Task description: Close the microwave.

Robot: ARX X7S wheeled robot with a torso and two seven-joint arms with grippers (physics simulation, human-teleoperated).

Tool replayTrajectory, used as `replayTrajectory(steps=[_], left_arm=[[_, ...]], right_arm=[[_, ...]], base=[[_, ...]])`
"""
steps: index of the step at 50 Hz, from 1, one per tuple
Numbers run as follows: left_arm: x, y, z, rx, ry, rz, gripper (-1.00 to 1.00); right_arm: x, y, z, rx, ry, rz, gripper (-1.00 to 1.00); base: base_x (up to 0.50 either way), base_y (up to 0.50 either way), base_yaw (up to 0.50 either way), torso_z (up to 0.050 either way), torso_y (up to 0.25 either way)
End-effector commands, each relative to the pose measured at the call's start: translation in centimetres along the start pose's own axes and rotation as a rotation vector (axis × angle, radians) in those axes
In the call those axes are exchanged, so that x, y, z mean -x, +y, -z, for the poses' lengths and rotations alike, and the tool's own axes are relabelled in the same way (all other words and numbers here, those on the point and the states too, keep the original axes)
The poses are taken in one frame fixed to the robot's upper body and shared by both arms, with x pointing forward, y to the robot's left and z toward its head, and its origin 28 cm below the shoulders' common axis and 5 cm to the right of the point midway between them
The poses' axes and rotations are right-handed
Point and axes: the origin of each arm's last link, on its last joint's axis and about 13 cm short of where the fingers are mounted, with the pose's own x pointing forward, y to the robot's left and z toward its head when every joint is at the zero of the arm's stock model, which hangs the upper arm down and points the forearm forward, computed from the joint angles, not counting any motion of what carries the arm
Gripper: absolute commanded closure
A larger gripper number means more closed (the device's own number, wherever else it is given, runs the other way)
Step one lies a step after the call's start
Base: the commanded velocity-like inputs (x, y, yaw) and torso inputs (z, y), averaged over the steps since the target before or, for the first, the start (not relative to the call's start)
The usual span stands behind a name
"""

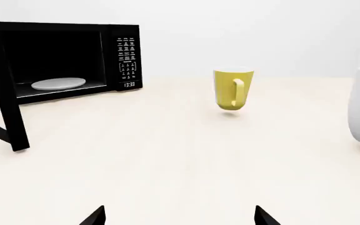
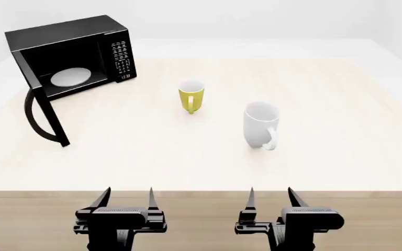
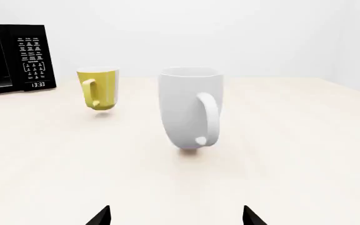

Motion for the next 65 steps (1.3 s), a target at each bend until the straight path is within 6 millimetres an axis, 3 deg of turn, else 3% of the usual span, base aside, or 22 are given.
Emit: replayTrajectory(steps=[1,16,42,65], left_arm=[[0.0,0.0,0.2,-0.009,0.005,-0.005,-1.00],[0.1,-0.1,-0.1,-0.019,0.000,-0.005,-1.00],[2.9,0.4,-5.1,-0.034,-0.067,0.008,-1.00],[3.6,0.8,-6.3,-0.042,-0.094,-0.015,-1.00]], right_arm=[[0.1,0.0,0.0,-0.007,0.001,-0.003,-1.00],[0.1,0.0,-0.2,-0.017,0.006,-0.007,-1.00],[0.7,-0.5,-4.0,-0.028,-0.048,0.020,-1.00],[2.1,-0.3,-6.6,-0.030,-0.096,0.001,-1.00]], base=[[0.00,0.00,0.00,0.000,0.000],[0.00,0.00,0.00,0.000,0.000],[0.00,0.00,0.00,0.000,0.000],[0.00,0.00,0.00,0.000,0.000]])
